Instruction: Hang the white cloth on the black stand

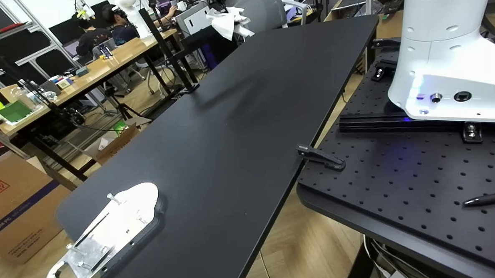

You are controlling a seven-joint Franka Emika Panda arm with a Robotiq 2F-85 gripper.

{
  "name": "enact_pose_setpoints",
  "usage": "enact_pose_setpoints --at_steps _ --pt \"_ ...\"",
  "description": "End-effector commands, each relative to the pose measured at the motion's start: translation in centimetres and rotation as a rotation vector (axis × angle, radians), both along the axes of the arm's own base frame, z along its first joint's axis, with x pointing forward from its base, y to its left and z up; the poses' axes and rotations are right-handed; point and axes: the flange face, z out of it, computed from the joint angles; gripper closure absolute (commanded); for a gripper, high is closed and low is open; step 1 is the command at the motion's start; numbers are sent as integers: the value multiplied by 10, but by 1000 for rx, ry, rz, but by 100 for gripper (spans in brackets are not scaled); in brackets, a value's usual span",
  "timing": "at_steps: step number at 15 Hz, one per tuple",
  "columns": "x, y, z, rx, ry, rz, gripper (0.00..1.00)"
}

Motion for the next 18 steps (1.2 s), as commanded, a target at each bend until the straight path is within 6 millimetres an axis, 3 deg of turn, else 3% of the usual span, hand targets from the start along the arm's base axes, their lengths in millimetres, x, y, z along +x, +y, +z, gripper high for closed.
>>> enact_pose_setpoints --at_steps 1,3,4,6,15,18 --pt "0 6 9 -5 -18 24 100" --pt "0 10 11 -6 -23 33 100" --pt "0 12 11 -6 -21 34 73" --pt "-1 15 14 -8 -25 42 68" --pt "-9 29 63 -37 -85 57 6" --pt "-13 34 77 -34 -94 63 0"
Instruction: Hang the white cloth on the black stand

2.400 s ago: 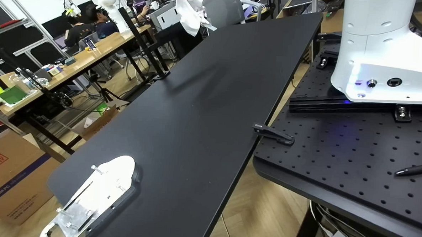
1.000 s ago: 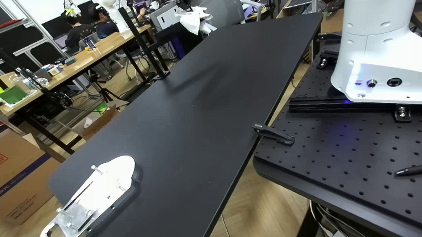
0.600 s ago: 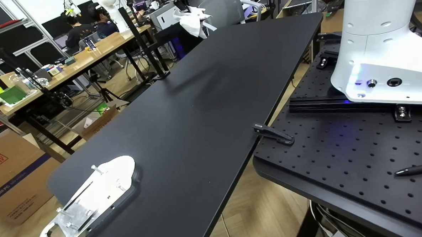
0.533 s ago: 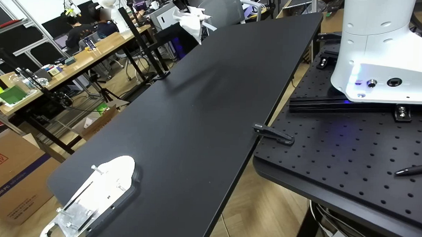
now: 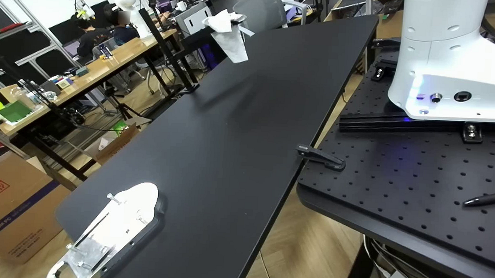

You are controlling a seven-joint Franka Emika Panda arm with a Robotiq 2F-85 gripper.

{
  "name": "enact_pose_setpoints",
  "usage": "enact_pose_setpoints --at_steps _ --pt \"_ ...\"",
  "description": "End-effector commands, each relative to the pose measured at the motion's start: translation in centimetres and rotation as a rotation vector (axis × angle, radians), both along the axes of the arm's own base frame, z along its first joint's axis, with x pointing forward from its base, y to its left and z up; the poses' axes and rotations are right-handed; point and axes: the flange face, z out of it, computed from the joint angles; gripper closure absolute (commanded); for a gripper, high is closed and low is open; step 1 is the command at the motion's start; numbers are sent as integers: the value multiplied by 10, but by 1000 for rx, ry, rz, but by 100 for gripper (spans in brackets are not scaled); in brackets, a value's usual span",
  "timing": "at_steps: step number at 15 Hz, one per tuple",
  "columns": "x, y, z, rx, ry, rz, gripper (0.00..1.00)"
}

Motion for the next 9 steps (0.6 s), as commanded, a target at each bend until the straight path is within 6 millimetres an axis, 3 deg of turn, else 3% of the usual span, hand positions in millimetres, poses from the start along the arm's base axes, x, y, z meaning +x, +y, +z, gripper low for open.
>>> enact_pose_setpoints --at_steps 1,9 --pt "-13 6 19 -13 -4 3 0" --pt "-30 14 26 18 125 -48 0"
